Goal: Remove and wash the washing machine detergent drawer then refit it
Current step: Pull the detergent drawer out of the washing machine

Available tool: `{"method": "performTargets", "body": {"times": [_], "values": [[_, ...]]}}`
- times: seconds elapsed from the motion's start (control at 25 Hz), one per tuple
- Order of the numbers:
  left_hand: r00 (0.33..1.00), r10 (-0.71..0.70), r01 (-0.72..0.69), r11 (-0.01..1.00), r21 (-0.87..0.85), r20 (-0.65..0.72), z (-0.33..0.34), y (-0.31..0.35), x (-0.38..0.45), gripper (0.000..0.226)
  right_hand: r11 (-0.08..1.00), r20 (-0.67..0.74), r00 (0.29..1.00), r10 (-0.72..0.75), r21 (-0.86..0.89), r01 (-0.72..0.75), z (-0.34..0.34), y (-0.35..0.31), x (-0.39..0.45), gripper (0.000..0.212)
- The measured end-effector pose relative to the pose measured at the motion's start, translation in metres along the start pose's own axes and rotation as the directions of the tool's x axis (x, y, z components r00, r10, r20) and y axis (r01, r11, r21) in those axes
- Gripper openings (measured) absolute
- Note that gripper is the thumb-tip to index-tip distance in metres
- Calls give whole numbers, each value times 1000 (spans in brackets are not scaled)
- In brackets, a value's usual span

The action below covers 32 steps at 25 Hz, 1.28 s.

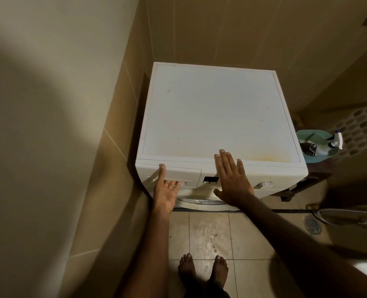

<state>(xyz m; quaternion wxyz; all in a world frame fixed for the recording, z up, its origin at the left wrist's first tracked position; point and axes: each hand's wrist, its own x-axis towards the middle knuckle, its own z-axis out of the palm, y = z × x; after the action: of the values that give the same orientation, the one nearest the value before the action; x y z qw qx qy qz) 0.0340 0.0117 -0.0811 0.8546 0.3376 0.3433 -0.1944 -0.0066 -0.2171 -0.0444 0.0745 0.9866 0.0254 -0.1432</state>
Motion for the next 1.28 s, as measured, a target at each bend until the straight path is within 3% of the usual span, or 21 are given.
{"method": "performTargets", "body": {"times": [0.44,0.76,1.28], "values": [[998,48,-45,994,95,-28,3,-4,14,42,1000,5,1000,23,-20,-23,2,-3,1,129],[994,80,-76,996,52,-73,-23,-21,-18,71,1000,28,999,15,-20,-14,-3,-2,0,129],[991,37,-34,999,28,-132,-81,-53,-81,83,1000,69,997,-22,17,21,-10,0,-2,123]]}}
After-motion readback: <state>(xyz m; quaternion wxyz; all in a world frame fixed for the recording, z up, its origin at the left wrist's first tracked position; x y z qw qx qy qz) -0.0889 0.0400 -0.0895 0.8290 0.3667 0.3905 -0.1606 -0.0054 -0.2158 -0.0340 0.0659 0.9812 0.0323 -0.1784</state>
